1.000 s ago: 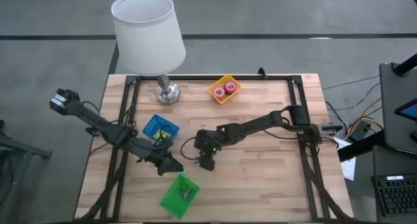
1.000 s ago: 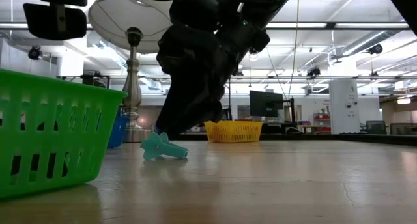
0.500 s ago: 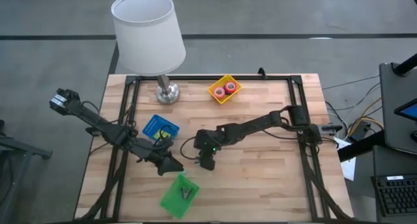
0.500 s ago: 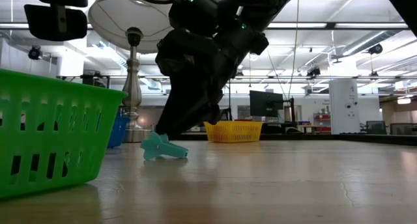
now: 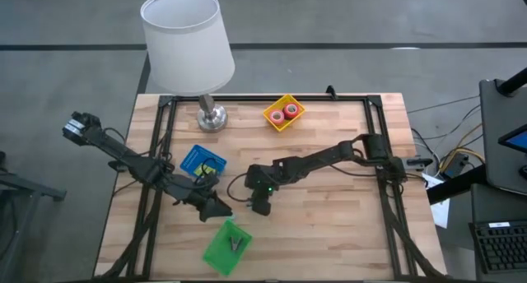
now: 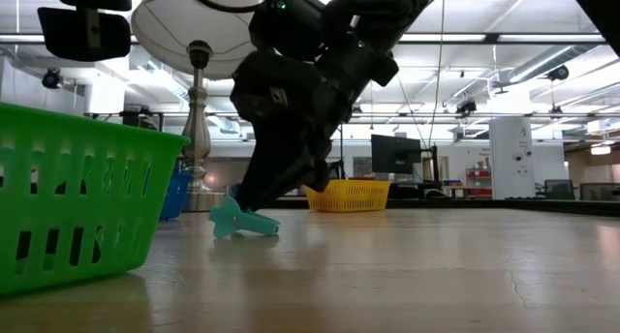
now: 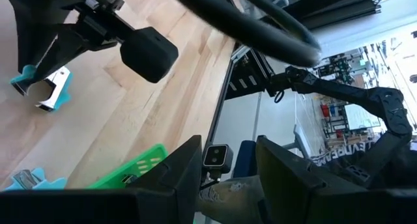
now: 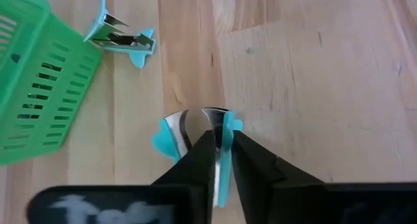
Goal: Pick and place Stapler, Stapler remover, tape
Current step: Put the top blue staple remover into the green bin
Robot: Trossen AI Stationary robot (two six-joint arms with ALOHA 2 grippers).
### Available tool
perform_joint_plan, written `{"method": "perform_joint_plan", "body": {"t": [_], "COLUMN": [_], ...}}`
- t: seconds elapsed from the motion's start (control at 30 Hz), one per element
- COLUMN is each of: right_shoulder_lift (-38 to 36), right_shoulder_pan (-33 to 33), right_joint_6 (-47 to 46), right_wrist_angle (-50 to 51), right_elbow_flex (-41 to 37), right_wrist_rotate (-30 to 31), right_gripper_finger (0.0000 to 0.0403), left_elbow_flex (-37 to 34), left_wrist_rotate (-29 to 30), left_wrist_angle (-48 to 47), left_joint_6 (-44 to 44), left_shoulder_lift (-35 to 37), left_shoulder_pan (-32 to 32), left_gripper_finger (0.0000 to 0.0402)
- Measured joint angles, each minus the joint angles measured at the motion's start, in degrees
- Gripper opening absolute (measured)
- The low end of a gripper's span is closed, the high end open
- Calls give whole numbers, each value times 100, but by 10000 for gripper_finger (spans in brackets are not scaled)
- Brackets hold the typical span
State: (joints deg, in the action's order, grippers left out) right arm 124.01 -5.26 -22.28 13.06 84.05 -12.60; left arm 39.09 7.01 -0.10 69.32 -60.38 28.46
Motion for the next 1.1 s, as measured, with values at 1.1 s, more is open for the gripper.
{"method": "perform_joint_plan", "body": {"t": [1.1], "right_shoulder_lift": [-2122], "right_shoulder_pan": [676], "right_joint_6": [-584], "right_wrist_angle": [-219], "right_elbow_flex": [295], "right_wrist_rotate": [-1162], "right_gripper_finger": [8], "left_elbow_flex": [0], "left_wrist_rotate": [2352], "left_wrist_angle": [762], "left_joint_6": [-3839], "left_shoulder_lift": [-9], "left_shoulder_pan": [-73], "left_gripper_finger": [149]}}
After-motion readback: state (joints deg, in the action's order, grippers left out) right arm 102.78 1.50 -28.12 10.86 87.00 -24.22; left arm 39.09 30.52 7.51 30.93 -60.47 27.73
